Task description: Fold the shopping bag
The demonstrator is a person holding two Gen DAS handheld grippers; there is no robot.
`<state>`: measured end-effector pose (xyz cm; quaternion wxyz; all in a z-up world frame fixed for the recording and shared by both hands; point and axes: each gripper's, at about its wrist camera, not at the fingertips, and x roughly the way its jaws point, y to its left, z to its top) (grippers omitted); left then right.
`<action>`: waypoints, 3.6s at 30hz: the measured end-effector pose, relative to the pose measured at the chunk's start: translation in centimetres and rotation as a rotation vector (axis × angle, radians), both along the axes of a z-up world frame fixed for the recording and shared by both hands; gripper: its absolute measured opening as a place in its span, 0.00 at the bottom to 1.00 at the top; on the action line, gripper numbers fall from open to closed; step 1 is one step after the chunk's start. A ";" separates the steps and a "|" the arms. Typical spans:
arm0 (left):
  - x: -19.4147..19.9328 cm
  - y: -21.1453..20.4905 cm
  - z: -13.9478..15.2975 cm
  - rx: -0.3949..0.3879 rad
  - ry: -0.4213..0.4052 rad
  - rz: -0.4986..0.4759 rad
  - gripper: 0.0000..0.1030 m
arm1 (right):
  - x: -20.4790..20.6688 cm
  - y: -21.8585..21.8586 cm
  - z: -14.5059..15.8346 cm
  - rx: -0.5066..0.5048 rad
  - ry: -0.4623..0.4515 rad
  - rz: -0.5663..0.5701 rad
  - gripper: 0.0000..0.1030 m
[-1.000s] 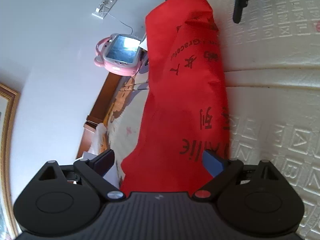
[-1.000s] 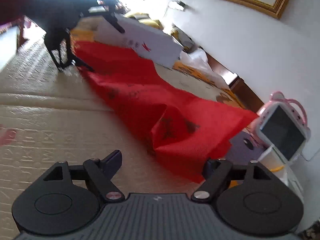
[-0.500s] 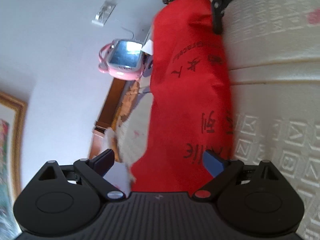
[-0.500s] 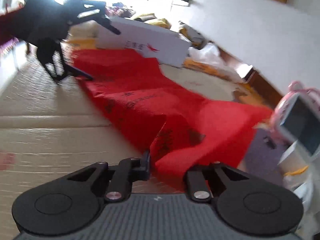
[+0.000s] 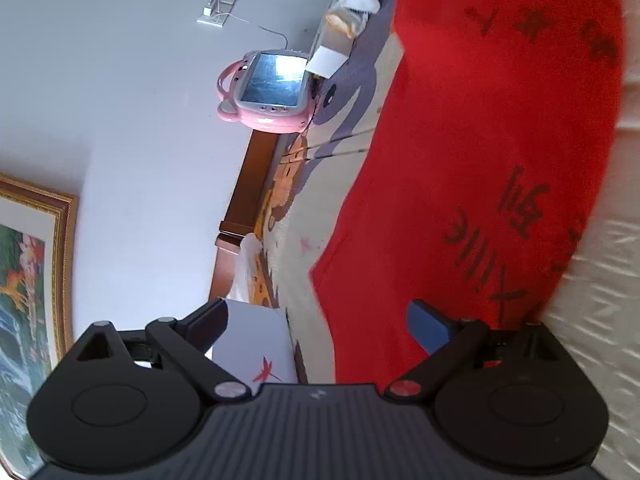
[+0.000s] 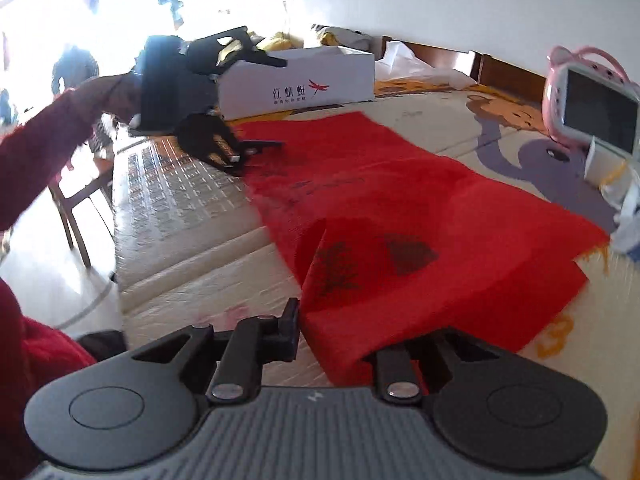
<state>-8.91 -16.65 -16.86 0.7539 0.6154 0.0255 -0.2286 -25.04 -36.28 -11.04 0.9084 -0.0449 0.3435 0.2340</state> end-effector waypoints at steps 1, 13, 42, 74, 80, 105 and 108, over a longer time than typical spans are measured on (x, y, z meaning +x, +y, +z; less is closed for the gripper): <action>0.7 -0.2 0.3 -0.018 -0.017 0.021 0.94 | 0.0 0.6 -0.3 0.018 -0.004 -0.027 0.26; 0.9 -2.7 -0.9 -0.043 -0.111 -0.003 0.93 | -2.5 3.3 -0.9 0.357 -0.132 -0.205 0.77; -1.1 0.1 0.3 -0.210 -0.194 -0.063 0.96 | -0.4 -1.9 0.8 0.456 -0.315 -0.514 0.02; -5.7 -7.2 -1.7 -0.143 -0.143 -0.366 0.97 | 4.2 -11.3 -4.8 0.876 -0.100 -0.893 0.05; -3.8 -8.5 -1.4 -0.160 -0.091 -0.327 0.97 | 4.5 -11.2 -5.1 0.841 -0.074 -0.924 0.06; -2.5 -7.2 -0.5 -0.234 0.039 -0.279 0.97 | 8.1 3.0 -1.7 -0.416 -0.074 -0.417 0.13; -2.4 -6.1 -0.4 -0.220 0.007 -0.277 0.99 | 8.2 0.7 -1.4 -0.240 -0.053 -0.516 0.14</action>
